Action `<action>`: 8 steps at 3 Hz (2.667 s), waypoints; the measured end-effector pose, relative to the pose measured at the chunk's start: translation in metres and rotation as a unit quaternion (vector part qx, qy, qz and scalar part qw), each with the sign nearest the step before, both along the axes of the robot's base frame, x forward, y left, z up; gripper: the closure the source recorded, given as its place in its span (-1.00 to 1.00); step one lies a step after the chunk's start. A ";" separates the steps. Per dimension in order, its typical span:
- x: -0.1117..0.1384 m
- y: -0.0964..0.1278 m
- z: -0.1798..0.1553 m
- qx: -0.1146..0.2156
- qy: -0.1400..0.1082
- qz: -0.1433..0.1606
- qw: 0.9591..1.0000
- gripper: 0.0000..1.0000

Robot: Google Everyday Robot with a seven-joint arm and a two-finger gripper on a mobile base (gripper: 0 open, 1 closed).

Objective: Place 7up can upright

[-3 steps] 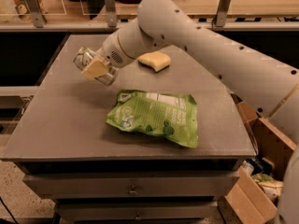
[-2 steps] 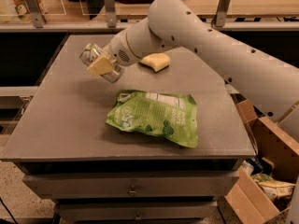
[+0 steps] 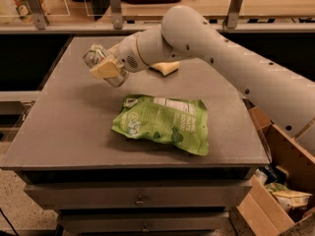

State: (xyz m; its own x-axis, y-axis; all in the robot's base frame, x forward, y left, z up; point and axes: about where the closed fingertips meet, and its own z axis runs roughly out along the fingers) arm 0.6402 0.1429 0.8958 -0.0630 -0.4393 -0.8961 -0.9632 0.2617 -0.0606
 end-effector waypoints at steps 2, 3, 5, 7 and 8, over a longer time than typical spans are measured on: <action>-0.002 -0.021 0.014 0.165 -0.050 -0.013 0.985 1.00; -0.001 -0.021 0.013 0.163 -0.044 -0.012 0.986 1.00; 0.003 -0.030 0.005 0.163 -0.019 -0.037 0.986 1.00; 0.009 -0.043 -0.006 0.179 0.011 -0.044 0.983 1.00; 0.011 -0.047 -0.010 0.184 0.023 -0.039 0.982 1.00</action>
Offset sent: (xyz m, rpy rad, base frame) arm 0.0003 -0.0482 0.0179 0.4672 -0.1469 -0.0688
